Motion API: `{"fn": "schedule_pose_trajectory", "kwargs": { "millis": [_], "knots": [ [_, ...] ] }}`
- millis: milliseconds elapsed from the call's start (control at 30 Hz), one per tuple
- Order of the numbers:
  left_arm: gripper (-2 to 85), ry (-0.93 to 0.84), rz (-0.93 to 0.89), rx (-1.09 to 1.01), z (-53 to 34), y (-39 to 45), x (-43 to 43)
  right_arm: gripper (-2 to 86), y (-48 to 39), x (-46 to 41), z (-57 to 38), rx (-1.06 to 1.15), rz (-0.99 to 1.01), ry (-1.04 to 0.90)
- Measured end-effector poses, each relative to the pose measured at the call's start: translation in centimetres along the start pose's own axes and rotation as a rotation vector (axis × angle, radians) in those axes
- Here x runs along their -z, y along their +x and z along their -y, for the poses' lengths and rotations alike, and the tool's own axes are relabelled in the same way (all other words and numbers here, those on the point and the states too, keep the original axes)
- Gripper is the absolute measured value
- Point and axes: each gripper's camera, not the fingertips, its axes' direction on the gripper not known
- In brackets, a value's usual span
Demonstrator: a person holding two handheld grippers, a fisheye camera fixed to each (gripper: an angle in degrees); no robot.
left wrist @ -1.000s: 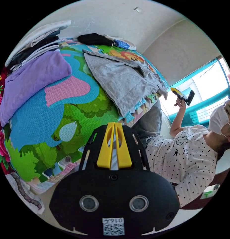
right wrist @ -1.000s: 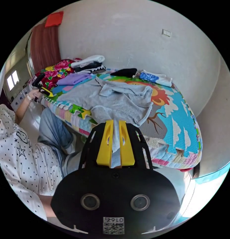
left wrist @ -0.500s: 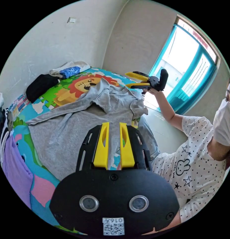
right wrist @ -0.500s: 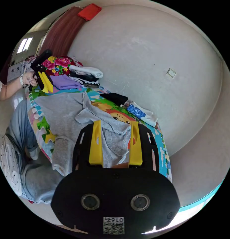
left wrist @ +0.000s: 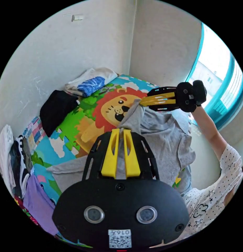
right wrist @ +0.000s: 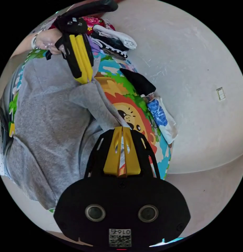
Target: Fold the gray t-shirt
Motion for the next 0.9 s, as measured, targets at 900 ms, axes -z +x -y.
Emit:
{"fn": "schedule_pose_trajectory", "kwargs": {
  "millis": [900],
  "knots": [
    [-0.5, -0.181, 0.101, 0.105, -20.5, -4.3, 7.2, 1.7, 4.6, 3.1, -12.2, -0.21, 0.283, 0.03]
  ]
}}
